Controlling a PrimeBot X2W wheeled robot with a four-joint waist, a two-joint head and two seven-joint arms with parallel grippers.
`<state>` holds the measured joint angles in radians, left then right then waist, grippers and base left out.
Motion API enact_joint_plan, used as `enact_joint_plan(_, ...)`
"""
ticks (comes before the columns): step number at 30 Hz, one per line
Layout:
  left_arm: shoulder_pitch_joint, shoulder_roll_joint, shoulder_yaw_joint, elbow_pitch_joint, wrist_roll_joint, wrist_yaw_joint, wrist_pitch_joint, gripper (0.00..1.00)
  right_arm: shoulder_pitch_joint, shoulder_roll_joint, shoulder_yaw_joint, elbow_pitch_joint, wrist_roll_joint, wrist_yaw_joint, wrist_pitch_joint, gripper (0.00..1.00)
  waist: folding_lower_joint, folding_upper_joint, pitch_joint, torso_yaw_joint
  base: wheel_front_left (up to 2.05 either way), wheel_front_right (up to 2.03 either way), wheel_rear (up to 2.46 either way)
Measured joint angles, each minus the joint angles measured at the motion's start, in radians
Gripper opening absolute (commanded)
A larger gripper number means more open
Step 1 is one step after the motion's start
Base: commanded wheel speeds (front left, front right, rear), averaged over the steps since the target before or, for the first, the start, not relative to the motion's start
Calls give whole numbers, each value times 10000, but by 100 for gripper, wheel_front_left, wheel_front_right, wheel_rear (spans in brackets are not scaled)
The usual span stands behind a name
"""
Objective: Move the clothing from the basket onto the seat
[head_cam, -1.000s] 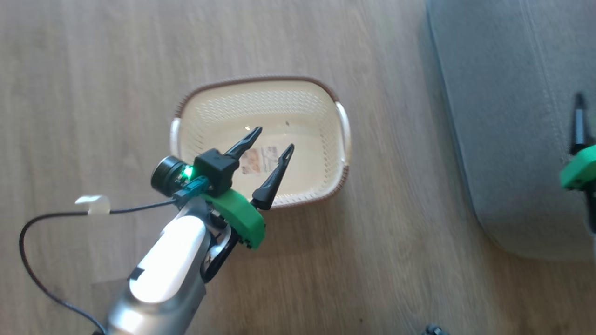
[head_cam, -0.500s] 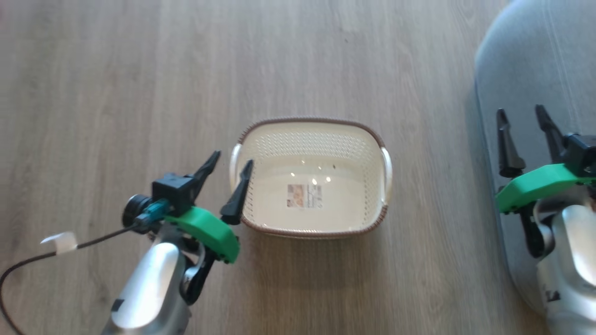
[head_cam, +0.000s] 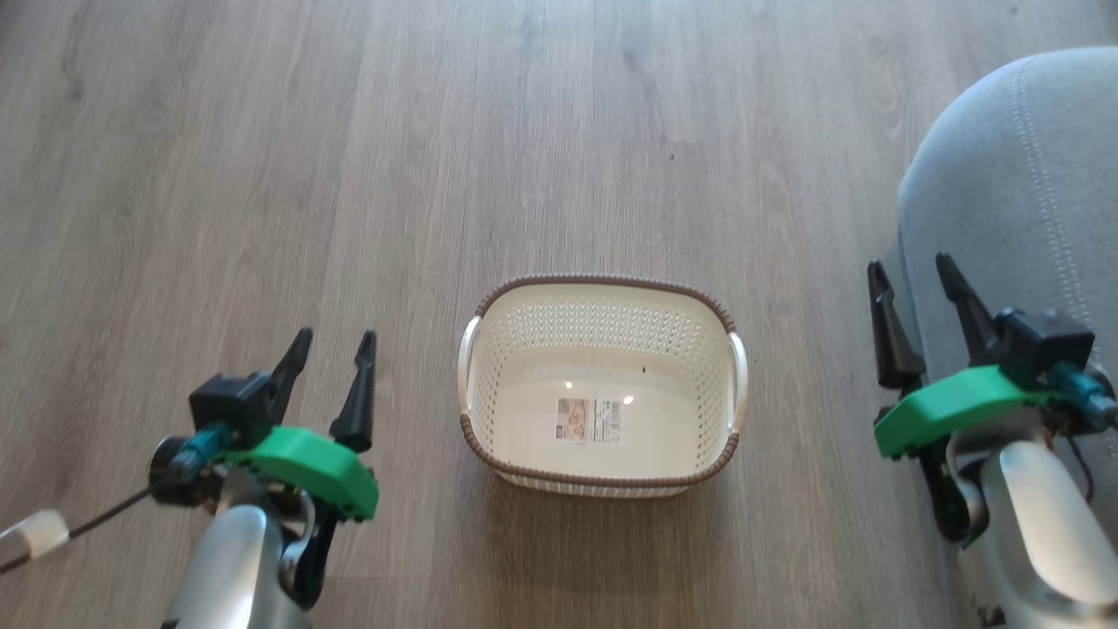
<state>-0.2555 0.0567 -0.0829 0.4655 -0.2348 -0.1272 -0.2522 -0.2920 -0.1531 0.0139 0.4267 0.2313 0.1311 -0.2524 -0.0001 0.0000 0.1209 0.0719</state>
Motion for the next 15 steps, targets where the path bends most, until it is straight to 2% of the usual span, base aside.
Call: enact_joint_plan(15,973,-142,1141,-550,591,249,0,100,1134,502,38,-364,0,0,0,100,0,0,-594,-348,0,0,0)
